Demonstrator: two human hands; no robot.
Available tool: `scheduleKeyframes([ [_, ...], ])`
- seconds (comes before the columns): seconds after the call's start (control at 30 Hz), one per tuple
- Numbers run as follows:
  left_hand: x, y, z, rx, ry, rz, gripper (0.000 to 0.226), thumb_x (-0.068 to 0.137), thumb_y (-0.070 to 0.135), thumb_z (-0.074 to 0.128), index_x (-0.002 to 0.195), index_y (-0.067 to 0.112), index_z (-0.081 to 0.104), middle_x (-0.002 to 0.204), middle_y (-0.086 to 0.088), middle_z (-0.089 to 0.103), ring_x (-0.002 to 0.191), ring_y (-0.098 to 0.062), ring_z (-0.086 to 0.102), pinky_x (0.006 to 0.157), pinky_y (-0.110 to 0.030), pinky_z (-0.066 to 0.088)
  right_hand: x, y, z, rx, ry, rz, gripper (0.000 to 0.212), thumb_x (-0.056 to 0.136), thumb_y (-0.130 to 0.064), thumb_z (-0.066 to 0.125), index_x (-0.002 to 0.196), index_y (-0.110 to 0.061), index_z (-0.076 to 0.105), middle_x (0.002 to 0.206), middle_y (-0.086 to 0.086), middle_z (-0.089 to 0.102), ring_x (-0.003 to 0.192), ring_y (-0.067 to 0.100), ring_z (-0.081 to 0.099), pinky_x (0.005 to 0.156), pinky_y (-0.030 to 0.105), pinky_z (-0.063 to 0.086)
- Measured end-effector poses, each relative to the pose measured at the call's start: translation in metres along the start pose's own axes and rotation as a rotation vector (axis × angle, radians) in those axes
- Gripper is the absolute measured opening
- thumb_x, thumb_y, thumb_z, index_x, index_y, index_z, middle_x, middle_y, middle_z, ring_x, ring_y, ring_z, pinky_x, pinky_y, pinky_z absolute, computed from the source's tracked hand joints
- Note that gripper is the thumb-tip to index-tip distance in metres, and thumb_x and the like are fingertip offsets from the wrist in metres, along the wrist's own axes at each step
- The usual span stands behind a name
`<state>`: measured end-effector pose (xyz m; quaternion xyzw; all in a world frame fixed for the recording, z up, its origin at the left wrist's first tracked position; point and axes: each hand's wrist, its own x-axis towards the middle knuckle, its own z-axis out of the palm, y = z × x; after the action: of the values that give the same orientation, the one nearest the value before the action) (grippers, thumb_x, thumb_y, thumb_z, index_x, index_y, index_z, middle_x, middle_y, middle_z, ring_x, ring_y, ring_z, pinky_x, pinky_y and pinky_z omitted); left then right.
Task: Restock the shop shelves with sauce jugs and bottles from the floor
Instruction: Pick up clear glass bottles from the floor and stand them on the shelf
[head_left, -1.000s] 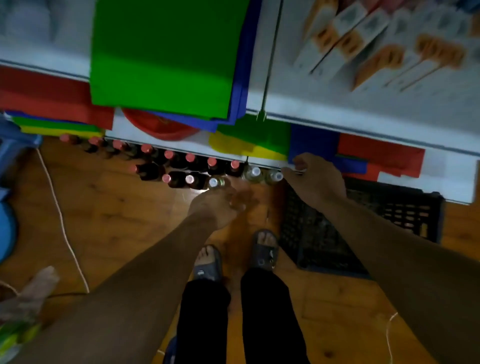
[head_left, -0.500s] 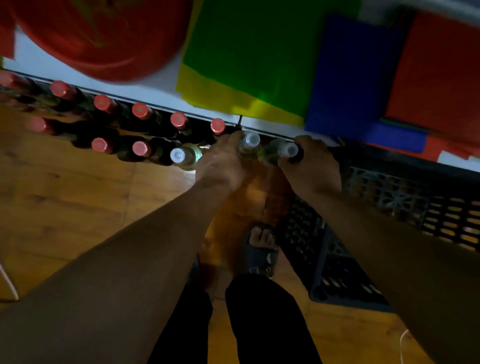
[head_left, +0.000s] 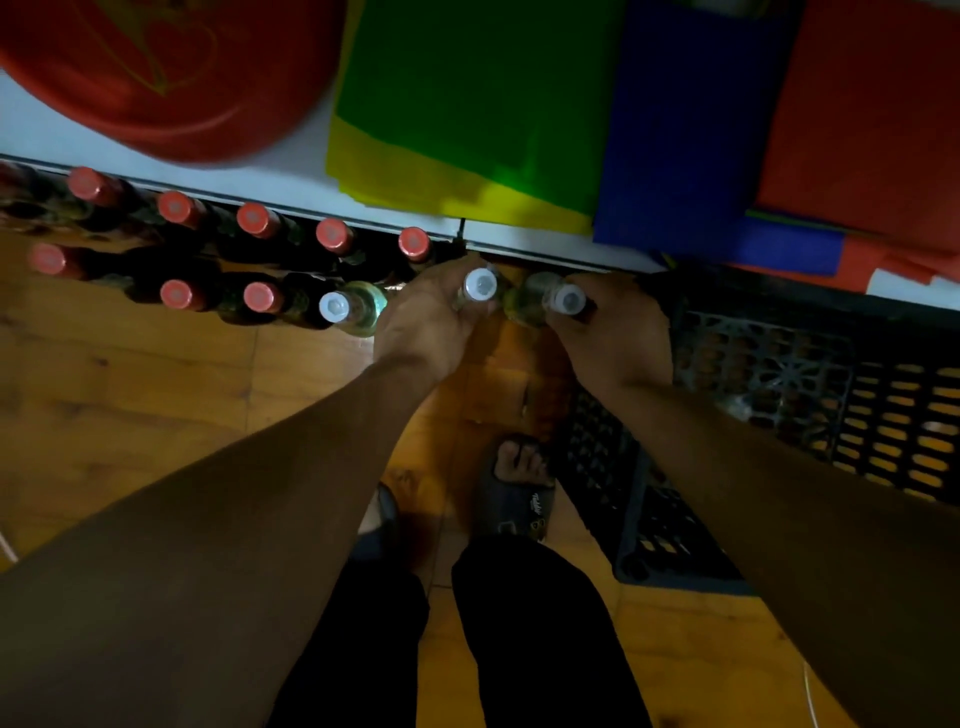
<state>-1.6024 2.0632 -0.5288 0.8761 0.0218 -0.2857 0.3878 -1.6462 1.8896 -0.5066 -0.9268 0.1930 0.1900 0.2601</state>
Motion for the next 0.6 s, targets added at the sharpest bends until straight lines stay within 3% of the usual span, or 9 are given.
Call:
scheduleKeyframes([
  [0.07,-0.012,0.003,-0.007,0.004,-0.001,0.004,0.038,0.086,0.04,0.062,0.123,0.039,0.059,0.13,0.002,0.061,0.12,-0.023,0.056,0.098,-0.041,0.046,-0.013,-0.009,-0.014,0.036,0.016,-0.013,0.02,0.09,-0.033,0.055,0.074,-0.022,0.048,0.083,-0.007,0.049,0.079,0.013,0.049,0.068,0.026,0.033],
  [0.17,-0.029,0.013,-0.026,0.082,-0.049,0.015,0.038,0.086,0.041,0.06,0.123,0.031,0.06,0.124,-0.001,0.065,0.113,-0.024,0.06,0.095,-0.042,0.049,-0.037,-0.028,-0.047,0.095,0.015,0.007,0.021,0.086,-0.038,0.054,0.072,-0.022,0.052,0.078,-0.006,0.051,0.075,0.014,0.05,0.066,0.029,0.035],
  [0.33,-0.076,0.055,-0.079,-0.038,-0.074,0.04,0.046,0.074,0.056,0.065,0.117,0.039,0.062,0.125,0.004,0.065,0.117,-0.02,0.059,0.098,-0.042,0.048,-0.089,-0.067,-0.109,0.155,0.046,0.037,0.018,0.085,-0.035,0.062,0.101,-0.027,0.065,0.1,-0.002,0.066,0.094,0.02,0.059,0.072,0.027,0.038],
  [0.47,-0.117,0.101,-0.132,-0.024,-0.058,0.058,0.044,0.079,0.04,0.074,0.121,0.032,0.064,0.128,0.007,0.063,0.118,-0.016,0.058,0.1,-0.037,0.045,-0.125,-0.107,-0.167,0.153,0.104,-0.014,0.017,0.085,-0.037,0.064,0.099,-0.027,0.068,0.099,0.0,0.068,0.092,0.024,0.062,0.07,0.031,0.043],
  [0.6,-0.164,0.157,-0.192,-0.075,-0.042,0.12,0.04,0.082,0.037,0.072,0.121,0.029,0.065,0.123,0.004,0.066,0.111,-0.019,0.062,0.098,-0.037,0.047,-0.164,-0.148,-0.227,0.208,0.208,-0.069,0.023,0.082,-0.036,0.069,0.101,-0.023,0.068,0.104,0.003,0.067,0.096,0.027,0.061,0.079,0.037,0.048],
])
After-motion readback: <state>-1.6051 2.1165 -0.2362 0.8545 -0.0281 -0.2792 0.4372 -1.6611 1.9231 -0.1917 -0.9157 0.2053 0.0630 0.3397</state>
